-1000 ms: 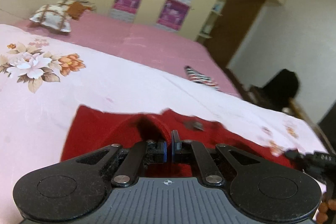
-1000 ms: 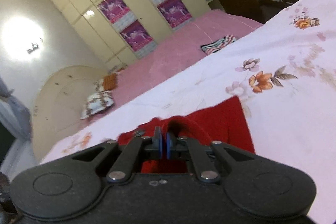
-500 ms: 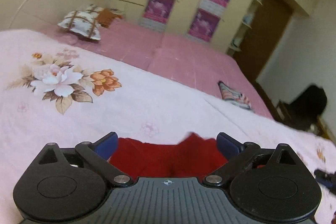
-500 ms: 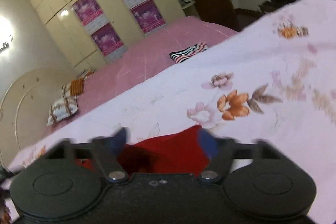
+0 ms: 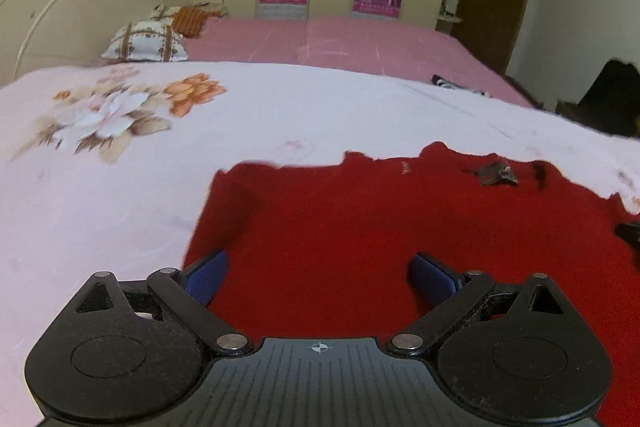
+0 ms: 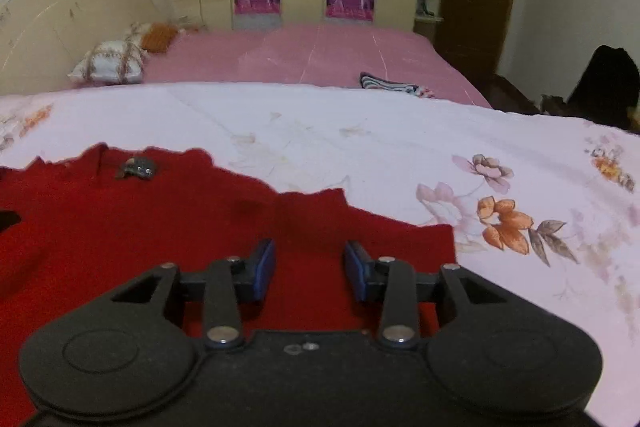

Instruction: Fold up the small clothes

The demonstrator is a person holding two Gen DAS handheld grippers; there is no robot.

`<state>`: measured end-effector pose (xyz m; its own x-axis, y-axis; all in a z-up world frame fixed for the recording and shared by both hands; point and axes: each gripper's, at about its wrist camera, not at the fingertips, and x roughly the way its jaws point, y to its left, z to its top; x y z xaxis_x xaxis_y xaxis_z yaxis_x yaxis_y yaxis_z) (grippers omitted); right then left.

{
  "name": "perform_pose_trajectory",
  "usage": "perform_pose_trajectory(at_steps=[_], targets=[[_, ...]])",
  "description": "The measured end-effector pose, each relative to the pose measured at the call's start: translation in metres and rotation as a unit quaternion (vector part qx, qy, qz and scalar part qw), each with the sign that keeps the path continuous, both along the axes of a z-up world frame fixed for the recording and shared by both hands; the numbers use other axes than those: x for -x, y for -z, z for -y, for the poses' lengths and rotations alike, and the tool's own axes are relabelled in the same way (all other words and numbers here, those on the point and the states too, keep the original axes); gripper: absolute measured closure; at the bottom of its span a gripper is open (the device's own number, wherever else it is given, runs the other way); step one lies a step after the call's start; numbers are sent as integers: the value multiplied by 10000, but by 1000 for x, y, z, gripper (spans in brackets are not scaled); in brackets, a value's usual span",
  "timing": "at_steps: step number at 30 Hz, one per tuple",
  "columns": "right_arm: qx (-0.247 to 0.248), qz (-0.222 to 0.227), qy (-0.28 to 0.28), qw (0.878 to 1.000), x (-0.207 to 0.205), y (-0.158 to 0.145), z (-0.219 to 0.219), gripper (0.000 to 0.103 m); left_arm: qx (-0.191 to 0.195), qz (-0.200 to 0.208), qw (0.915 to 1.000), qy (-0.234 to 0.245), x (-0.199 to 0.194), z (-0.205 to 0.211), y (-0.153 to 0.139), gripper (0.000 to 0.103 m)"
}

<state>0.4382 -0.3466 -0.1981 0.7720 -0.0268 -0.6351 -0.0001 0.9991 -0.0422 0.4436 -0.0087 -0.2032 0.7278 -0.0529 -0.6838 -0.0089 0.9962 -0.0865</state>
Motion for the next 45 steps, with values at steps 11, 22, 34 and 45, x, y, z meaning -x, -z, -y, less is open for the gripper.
perform_pose_trajectory(at_steps=[11, 22, 34, 45], targets=[[-574, 273, -404, 9972, 59, -40, -36, 62, -36, 460, 9977, 505, 48, 34, -29, 14], [107, 67, -245, 9996, 76, -3, -20, 60, -349, 173, 9991, -159, 68, -11, 1, 13], [-133, 129, -669, 9976, 117, -25, -71, 59, -286, 424, 9984, 221, 110, 1, -21, 13], [124, -201, -265, 9994, 144, -1, -33, 59, -500, 52, 9987, 106, 120, -18, 4, 13]])
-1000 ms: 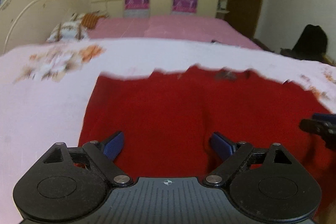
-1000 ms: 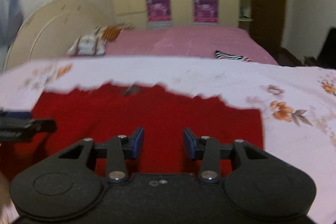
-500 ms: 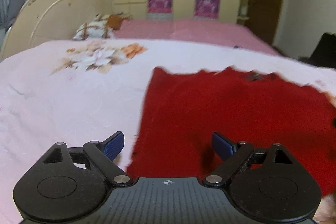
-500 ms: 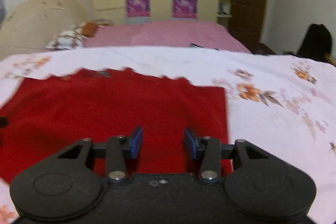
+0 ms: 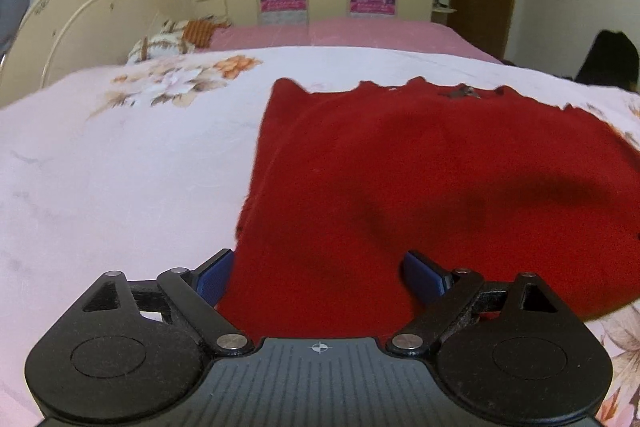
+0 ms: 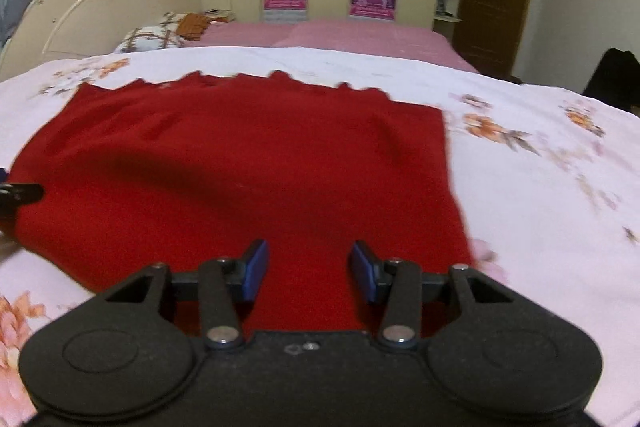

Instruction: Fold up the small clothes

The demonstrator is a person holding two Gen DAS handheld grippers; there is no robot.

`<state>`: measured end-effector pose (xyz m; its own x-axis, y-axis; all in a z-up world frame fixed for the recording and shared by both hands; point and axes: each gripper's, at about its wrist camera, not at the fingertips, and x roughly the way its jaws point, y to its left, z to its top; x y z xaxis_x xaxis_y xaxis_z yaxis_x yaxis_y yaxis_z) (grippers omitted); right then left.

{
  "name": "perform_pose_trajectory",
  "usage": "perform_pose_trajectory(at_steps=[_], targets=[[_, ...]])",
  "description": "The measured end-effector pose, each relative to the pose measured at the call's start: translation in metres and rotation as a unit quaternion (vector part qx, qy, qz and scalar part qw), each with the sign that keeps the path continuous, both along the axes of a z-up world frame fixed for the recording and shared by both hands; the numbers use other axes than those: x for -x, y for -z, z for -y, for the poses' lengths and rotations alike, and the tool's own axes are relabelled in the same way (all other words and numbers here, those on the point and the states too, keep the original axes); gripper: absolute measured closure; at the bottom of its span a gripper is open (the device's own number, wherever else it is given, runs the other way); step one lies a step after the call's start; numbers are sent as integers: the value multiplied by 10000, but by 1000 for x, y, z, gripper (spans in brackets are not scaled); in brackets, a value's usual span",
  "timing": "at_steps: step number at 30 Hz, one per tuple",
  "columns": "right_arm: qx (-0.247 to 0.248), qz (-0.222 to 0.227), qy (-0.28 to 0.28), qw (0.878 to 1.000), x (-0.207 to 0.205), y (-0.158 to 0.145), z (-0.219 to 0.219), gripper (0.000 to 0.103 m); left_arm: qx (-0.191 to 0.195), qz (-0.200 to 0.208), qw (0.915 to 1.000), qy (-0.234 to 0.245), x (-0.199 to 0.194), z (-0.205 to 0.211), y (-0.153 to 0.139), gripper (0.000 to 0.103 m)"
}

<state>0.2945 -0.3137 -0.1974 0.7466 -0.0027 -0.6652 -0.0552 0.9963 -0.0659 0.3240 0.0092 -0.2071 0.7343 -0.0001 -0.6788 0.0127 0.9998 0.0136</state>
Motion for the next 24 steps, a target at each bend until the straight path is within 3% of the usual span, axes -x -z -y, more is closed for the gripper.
perform_pose_trajectory(at_steps=[3, 5, 7, 15, 20, 24], targets=[[-83, -50, 118, 9999, 4, 0, 6, 59, -11, -28, 10000, -29, 5, -1, -5, 13], [-60, -87, 113, 9999, 1, -7, 2, 58, 187, 61, 9998, 24, 9, -1, -15, 13], [-320, 126, 139, 9993, 2, -19, 1, 58, 220, 196, 9995, 89, 7, 4, -22, 13], [-550, 230, 84, 9982, -33, -29, -5, 57, 133, 188, 9997, 20, -47, 17, -22, 13], [-648, 269, 155, 9974, -53, -25, -1, 57, 192, 377, 9991, 72, -61, 23, -27, 13], [-547, 255, 167, 9980, -67, -20, 4, 57, 5, 167, 9999, 2, -80, 25, -12, 13]])
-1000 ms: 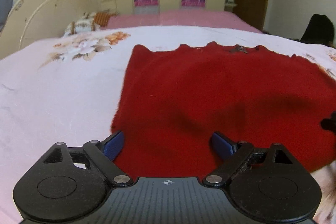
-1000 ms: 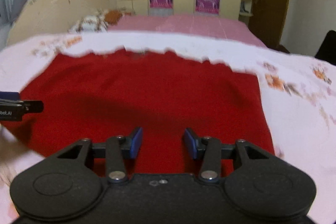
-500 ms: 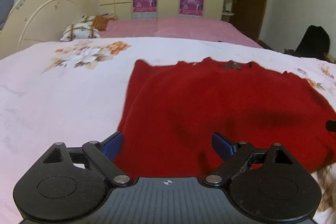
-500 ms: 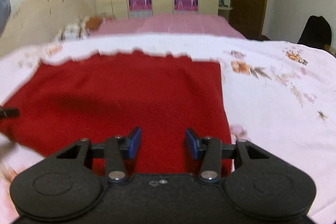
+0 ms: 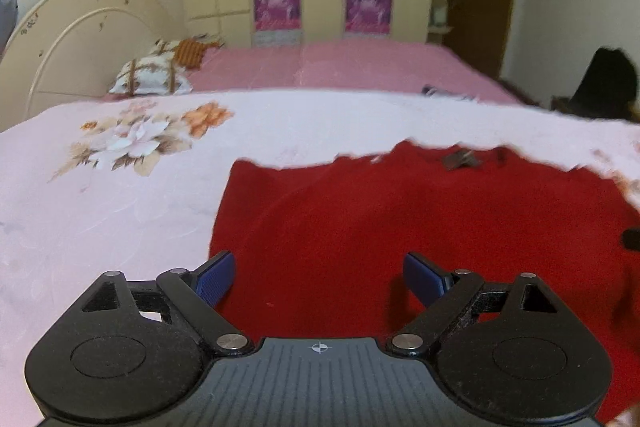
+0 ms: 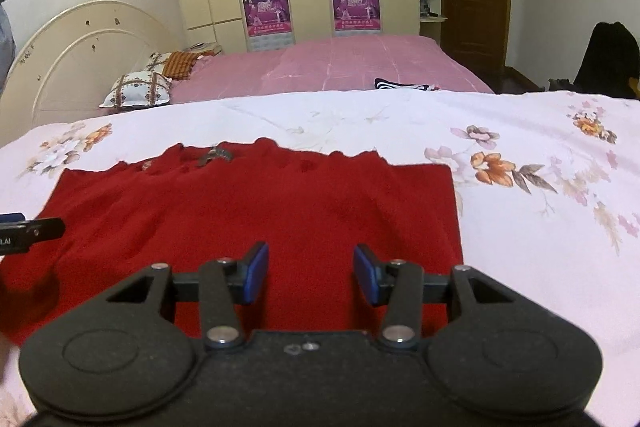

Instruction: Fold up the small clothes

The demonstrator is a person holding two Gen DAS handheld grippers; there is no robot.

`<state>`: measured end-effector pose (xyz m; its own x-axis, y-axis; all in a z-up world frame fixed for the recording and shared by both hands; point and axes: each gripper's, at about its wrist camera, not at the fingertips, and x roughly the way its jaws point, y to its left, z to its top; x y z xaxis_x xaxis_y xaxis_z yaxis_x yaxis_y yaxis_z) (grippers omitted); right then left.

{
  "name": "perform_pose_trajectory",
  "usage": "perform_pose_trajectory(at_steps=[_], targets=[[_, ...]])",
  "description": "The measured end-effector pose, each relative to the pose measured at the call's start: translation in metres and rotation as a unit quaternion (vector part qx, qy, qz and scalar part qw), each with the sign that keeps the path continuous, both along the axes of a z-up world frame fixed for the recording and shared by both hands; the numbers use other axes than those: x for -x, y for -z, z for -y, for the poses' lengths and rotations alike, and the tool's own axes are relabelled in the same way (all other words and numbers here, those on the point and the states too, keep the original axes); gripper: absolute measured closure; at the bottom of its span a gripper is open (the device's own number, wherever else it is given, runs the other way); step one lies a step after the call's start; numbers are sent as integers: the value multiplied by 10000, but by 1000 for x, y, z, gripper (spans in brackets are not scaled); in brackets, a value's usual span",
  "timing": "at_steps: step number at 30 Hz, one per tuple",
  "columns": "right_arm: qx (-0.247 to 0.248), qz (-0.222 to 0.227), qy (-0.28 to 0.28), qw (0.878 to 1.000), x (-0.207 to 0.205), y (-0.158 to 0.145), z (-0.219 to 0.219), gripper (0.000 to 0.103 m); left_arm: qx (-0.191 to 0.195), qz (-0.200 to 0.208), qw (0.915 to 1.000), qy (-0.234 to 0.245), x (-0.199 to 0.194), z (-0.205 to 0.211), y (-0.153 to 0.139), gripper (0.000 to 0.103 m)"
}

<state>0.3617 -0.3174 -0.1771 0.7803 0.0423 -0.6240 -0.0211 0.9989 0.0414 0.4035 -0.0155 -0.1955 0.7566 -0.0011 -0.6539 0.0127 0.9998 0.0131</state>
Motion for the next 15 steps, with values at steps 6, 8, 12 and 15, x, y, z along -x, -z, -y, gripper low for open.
perform_pose_trajectory(at_steps=[6, 8, 12, 15], targets=[[342, -109, -10, 9994, -17, 21, 21, 59, 456, -279, 9977, -405, -18, -27, 20, 0], [221, -129, 69, 9996, -18, 19, 24, 60, 430, -273, 9975, -494, -15, -28, 17, 0], [64, 43, -24, 10000, -9, 3, 11, 56, 459, -71, 9984, -309, 4, -20, 4, 0], [-78, 133, -280, 9995, -2, -4, -9, 56, 364, 44, 9993, 15, 21, -7, 2, 0]])
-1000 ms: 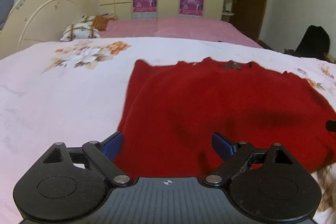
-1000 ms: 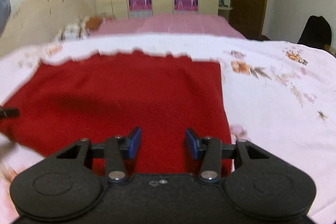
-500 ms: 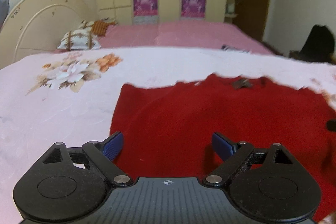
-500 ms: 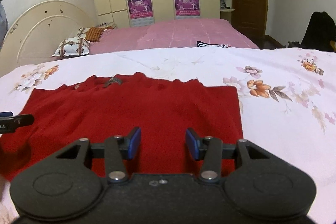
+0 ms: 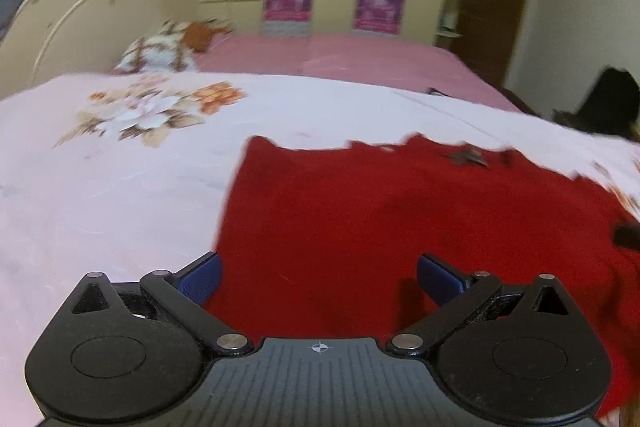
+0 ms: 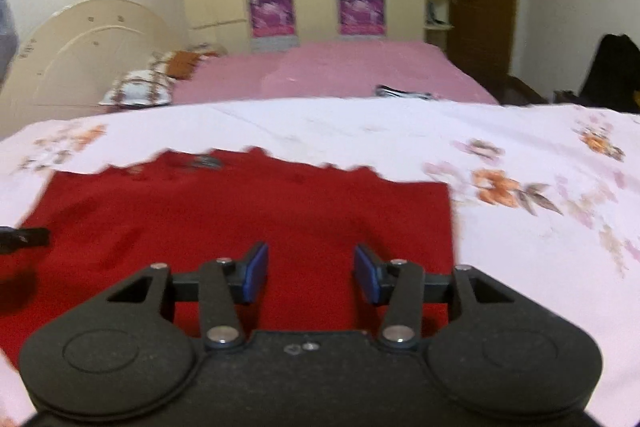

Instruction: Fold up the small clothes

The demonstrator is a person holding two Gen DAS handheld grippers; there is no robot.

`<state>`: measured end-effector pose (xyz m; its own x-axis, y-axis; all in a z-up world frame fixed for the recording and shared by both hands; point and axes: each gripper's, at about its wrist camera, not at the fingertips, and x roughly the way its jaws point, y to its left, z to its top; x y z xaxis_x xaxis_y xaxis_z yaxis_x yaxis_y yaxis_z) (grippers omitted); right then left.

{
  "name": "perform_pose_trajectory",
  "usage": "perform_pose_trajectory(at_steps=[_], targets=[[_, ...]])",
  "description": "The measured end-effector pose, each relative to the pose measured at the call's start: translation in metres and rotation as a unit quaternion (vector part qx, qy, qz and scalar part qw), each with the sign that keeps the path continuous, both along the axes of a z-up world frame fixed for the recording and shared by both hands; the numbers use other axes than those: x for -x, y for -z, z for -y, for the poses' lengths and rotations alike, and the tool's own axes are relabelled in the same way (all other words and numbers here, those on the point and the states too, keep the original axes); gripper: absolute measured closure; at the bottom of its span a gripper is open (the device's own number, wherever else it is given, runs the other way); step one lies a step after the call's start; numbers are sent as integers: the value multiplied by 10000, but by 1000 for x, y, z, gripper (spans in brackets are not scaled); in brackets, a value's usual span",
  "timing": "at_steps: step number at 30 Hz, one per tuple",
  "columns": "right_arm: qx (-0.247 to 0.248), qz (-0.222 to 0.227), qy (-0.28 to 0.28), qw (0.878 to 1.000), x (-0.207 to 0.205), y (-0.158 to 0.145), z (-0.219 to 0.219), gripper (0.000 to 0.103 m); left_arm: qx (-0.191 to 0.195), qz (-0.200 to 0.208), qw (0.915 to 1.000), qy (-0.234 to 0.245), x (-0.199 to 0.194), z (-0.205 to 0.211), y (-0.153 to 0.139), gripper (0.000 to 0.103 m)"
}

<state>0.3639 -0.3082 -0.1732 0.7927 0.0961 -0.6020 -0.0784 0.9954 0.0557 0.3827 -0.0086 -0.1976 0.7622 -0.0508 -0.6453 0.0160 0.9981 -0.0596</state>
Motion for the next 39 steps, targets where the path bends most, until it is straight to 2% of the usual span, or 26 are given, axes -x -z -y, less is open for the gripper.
perform_pose_trajectory(at_steps=[3, 5, 8, 11, 13, 15, 17, 19, 22, 26, 29, 31, 33, 35, 36, 39], targets=[[-2, 2, -270, 9996, 4, 1, -24, 56, -255, 104, 9995, 185, 13, 12, 4, 0], [133, -23, -432, 9990, 6, 5, -38, 56, -348, 32, 9992, 204, 15, 12, 11, 0], [512, -221, -453, 9974, 3, 22, -50, 54, -231, -82, 9996, 120, 14, 2, 13, 0], [287, -222, -385, 9986, 6, 15, -47, 53, -344, -51, 9994, 45, 21, -1, 4, 0], [119, -167, -396, 9990, 10, 7, -43, 52, -196, -9, 9998, 23, 30, -5, -4, 0], [5, -70, -415, 9991, 16, 0, -43, 51, -318, -28, 9995, -22, 37, -7, -4, 0], [-28, -41, -502, 9987, 20, -1, -48, 51, -473, -357, 9982, -95, 35, -10, 10, 0], [88, -83, -635, 9979, 21, 4, -56, 49, -238, -392, 9987, -236, 37, -17, 14, 0], [530, -212, -762, 9955, 20, 17, -69, 48, -122, -444, 9982, -379, 41, -20, 5, 0], [213, -41, -735, 9971, 24, 2, -66, 48, -113, -364, 9985, -384, 50, -23, -3, 0], [140, 143, -735, 9971, 23, -4, -72, 45, 57, -517, 9975, -469, 50, -29, 3, 0], [271, 72, -751, 9968, 21, 4, -81, 41, 74, -651, 9969, -438, 47, -31, 13, 0], [541, -325, -754, 9951, 13, 25, -88, 41, 76, -575, 9976, -380, 49, -31, 16, 0], [956, -143, -862, 9916, 20, 27, -99, 41, 243, -570, 9975, -345, 50, -35, 14, 0], [964, -144, -866, 9915, 22, 25, -101, 40, 369, -556, 9972, -329, 51, -39, 12, 0], [369, -106, -579, 9976, 28, 12, -92, 39, 651, -543, 9956, -410, 48, -52, 11, 0]])
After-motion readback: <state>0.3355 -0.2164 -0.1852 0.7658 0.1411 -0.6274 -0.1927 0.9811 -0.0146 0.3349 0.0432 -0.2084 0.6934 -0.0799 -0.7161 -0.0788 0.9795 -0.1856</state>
